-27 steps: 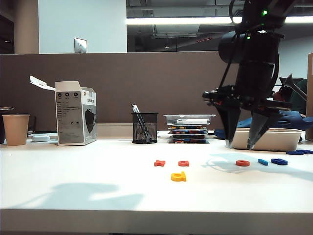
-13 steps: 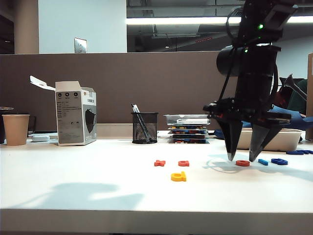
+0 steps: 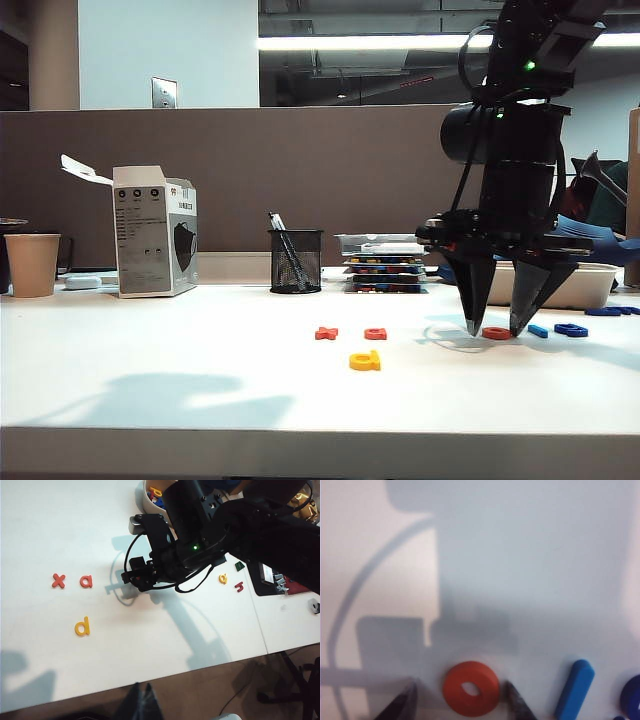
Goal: Select the appropriate letters from the row of letter magnets placed on the table to arrange into the word "dog".
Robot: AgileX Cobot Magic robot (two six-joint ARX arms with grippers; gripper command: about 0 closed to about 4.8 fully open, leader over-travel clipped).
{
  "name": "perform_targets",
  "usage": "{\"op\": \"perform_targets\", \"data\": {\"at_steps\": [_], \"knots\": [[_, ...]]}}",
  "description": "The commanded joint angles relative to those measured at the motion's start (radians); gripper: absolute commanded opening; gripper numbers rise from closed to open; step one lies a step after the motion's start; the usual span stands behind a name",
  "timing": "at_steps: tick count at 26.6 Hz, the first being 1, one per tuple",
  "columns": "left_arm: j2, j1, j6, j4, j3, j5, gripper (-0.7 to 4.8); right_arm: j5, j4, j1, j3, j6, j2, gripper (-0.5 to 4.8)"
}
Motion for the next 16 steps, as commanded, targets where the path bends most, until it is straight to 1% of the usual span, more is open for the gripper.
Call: {"op": "perform_targets", "data": {"at_steps": [1,7,10,16], "knots": [[-0.003,0.000,0.002,0.006,0.002,-0.005,-0.05,0.002,0.006,0.000,0.001,-0.005,0.016,2.25],[-0.003,0.000,0.002,0.006,0.002,-0.005,-0.05,0.005,-0.011,0.000,0.001,-0.005,0.026,2.19],[-0.003,0.000,0.002,0.006,0.002,-0.005,-0.05,0.016,-0.012,-0.001,0.001,-0.005,0.026,1.98],[-0.003,0.000,0.002,0.006,0.002,-0.005,-0.05,0.022,-0.011,-0.001,0.001,-0.004,0.026,1.95]]}}
